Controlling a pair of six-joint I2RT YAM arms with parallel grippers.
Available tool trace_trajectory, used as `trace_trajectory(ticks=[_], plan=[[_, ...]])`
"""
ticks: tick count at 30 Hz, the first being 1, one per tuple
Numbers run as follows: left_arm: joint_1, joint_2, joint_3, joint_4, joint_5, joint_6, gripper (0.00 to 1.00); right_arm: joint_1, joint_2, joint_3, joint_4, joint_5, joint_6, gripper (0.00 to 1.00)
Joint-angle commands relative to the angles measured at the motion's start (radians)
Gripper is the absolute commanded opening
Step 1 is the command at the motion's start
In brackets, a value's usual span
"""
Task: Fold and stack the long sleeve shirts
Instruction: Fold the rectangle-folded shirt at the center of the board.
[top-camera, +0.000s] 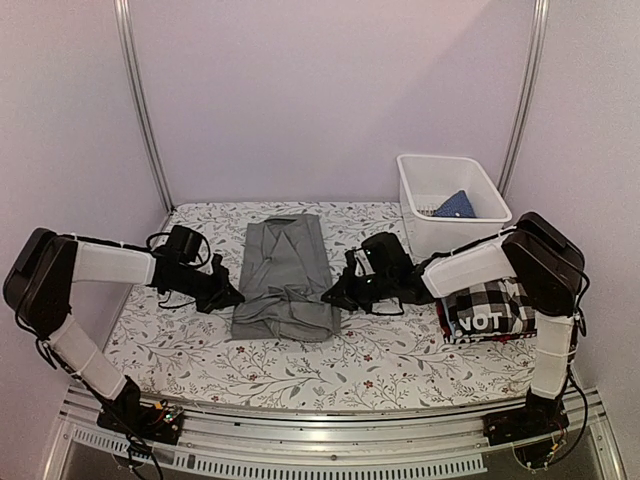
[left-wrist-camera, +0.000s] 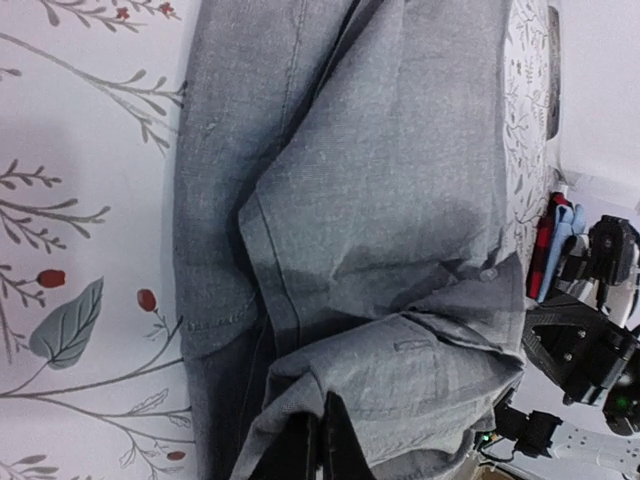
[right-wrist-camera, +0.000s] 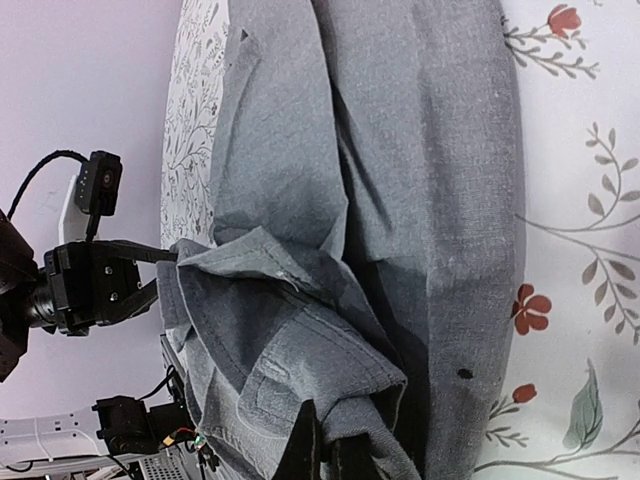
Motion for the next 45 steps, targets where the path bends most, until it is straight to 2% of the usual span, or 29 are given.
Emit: trace_trajectory(ticks=[1, 11, 15, 16, 24, 26, 28, 34, 37, 45], plan=[[0.018, 0.043, 0.024, -0.016, -0.025, 0.021, 0.00, -0.029, 0.072, 0.061, -0.008, -0.011, -0.034, 0.01], [0.032, 0.075, 0.026, 0.029, -0.044, 0.003, 0.00, -0.042, 0.149, 0.150, -0.038, -0.014, -0.079, 0.04], [0.032, 0.069, 0.041, 0.021, -0.046, 0.006, 0.00, -0.044, 0.140, 0.192, -0.081, 0.006, -0.110, 0.16], [0.032, 0.066, 0.047, 0.014, -0.051, 0.007, 0.04, -0.044, 0.140, 0.204, -0.095, 0.008, -0.124, 0.20], [0.047, -0.016, 0.090, -0.072, -0.097, 0.084, 0.57, -0.041, 0.045, 0.226, -0.226, 0.061, -0.266, 0.54], [0.048, -0.041, 0.088, -0.097, -0.103, 0.104, 0.63, -0.038, 0.015, 0.224, -0.281, 0.087, -0.322, 0.61], [0.046, -0.071, 0.072, -0.109, -0.098, 0.111, 0.66, -0.034, -0.016, 0.210, -0.315, 0.111, -0.364, 0.63], [-0.006, -0.168, -0.018, -0.129, -0.096, 0.089, 0.64, 0.030, -0.095, 0.153, -0.388, 0.183, -0.495, 0.64], [-0.038, -0.210, -0.070, -0.140, -0.109, 0.058, 0.56, 0.077, -0.106, 0.135, -0.441, 0.237, -0.536, 0.62], [-0.092, -0.218, -0.136, -0.087, -0.098, 0.026, 0.47, 0.133, -0.109, 0.071, -0.448, 0.252, -0.511, 0.55]])
